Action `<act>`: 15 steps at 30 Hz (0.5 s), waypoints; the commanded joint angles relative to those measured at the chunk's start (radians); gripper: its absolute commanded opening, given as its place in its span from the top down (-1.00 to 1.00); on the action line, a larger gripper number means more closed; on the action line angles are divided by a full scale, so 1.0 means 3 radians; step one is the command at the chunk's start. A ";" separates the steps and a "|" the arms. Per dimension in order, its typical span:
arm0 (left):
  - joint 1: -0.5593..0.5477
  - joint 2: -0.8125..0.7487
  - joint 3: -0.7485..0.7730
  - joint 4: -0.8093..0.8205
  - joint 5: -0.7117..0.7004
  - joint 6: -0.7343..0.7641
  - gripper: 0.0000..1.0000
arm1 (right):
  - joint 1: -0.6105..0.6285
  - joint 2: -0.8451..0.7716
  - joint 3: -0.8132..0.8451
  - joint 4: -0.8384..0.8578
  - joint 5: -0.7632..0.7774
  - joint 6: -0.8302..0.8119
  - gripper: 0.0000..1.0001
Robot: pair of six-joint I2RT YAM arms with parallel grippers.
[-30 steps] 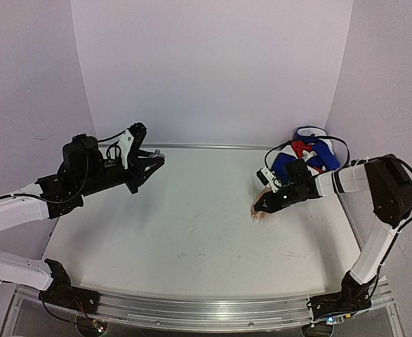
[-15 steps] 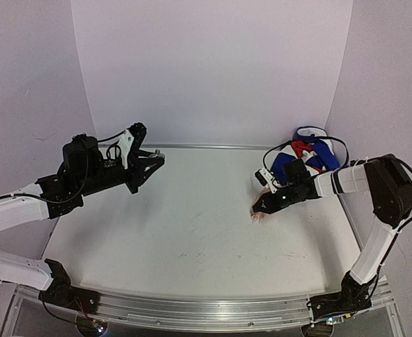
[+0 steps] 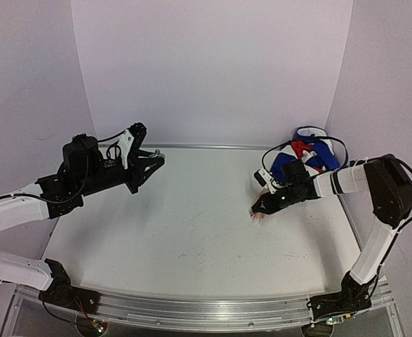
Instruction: Paint the nails
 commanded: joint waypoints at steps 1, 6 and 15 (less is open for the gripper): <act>0.0021 -0.0015 0.0108 0.0072 0.0035 -0.0058 1.00 | 0.0042 -0.0077 0.0012 -0.0091 -0.0034 -0.0025 1.00; 0.0024 -0.0025 0.0108 0.0072 0.0035 -0.0059 1.00 | 0.0120 -0.0150 -0.0018 -0.0109 -0.0111 -0.0058 1.00; 0.0022 -0.0003 0.0119 0.0072 0.0057 -0.0074 1.00 | 0.0155 -0.0361 -0.0053 -0.0008 0.0039 -0.0040 1.00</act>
